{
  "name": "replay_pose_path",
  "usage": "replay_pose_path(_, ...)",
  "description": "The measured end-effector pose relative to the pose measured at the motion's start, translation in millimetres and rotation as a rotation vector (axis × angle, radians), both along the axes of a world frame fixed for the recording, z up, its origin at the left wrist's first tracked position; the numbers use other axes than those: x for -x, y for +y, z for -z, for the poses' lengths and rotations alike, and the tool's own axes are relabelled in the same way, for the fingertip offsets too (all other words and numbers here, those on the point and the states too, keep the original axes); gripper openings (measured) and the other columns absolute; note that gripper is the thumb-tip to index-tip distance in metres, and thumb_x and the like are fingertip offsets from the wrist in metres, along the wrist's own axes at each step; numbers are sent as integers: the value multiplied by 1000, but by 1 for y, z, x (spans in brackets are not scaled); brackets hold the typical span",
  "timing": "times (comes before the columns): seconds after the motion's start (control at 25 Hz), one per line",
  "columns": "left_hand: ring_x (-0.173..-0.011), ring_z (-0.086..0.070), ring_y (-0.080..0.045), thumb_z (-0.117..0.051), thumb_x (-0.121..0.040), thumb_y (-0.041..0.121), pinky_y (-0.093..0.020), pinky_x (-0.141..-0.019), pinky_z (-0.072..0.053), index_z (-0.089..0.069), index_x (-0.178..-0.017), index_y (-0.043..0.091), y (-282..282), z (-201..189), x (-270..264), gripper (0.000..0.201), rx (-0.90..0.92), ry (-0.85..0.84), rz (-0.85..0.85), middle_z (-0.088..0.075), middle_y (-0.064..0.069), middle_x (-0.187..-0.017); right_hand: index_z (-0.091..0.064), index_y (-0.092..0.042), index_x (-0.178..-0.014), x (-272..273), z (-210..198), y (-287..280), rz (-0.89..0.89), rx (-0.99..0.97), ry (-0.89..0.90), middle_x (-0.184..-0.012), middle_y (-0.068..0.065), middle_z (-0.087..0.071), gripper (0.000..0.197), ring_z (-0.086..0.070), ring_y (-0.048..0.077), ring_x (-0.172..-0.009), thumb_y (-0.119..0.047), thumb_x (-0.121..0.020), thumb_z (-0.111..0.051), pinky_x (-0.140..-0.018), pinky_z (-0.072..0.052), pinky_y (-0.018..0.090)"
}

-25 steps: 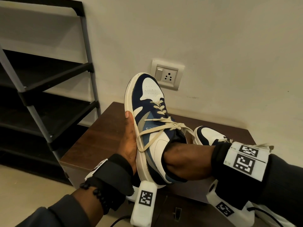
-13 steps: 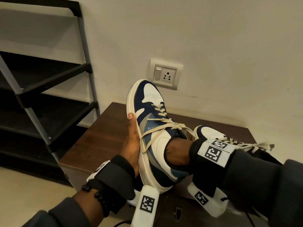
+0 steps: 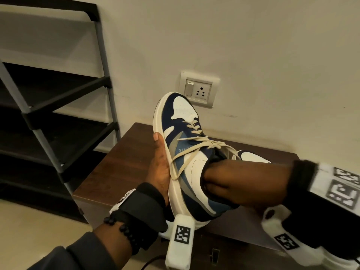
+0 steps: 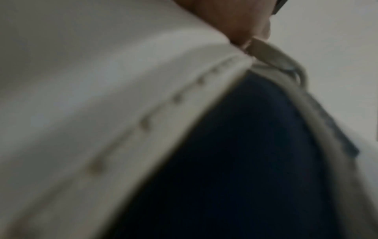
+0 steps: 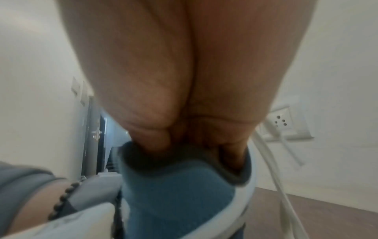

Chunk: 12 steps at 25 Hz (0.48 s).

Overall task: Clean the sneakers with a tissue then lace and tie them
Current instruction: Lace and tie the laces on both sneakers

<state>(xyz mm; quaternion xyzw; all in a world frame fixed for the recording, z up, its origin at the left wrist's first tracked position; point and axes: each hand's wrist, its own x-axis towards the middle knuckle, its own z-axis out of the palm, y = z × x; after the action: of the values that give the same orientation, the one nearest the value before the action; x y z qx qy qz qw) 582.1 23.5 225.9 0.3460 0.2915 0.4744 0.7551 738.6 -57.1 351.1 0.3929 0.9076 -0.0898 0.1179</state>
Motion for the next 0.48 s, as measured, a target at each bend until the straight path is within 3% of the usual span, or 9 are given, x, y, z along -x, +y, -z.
replay_pose_path(0.08,-128,-48,-40,-49,-58,92,-62,-108,-30,-42,-142,27,2,5,8,107,-15,4,-24,-48,-15,-142,-50,-29,-91,-7,-18,-15,53,163,114,-90,-7,-58,23,-54,5,-81,-39,-101,-32,-77,-42,23)
replay_pose_path(0.12,-130,-46,-40,-47,-61,92,-62,-108,-30,-40,-144,26,3,6,10,107,-9,8,-52,-46,-14,-145,-52,-29,-96,-12,-22,-18,54,222,147,-93,-8,-58,25,-56,5,-85,-45,-99,-34,-80,-44,24)
replay_pose_path(0.24,-129,-46,-41,-50,-56,93,-63,-108,-29,-42,-142,28,4,9,12,108,-29,-6,-23,-48,-14,-143,-50,-24,-103,-12,-16,-16,-34,144,-13,-99,-5,-56,41,-54,12,-90,-62,-87,-47,-82,-46,30)
replay_pose_path(0.36,-126,-50,-40,-51,-61,89,-61,-108,-31,-47,-139,28,3,9,8,99,-65,-10,-21,-53,-15,-138,-50,-18,-114,1,10,-13,-113,48,-257,-106,2,-57,43,-50,15,-85,-51,-88,-55,-75,-41,25)
replay_pose_path(0.48,-126,-50,-39,-49,-62,88,-60,-108,-31,-46,-139,27,3,9,8,99,-90,-55,-37,-54,-14,-138,-50,-18,-118,1,22,-14,-19,61,-128,-113,1,-58,39,-55,15,-94,-46,-91,-53,-81,-46,25)
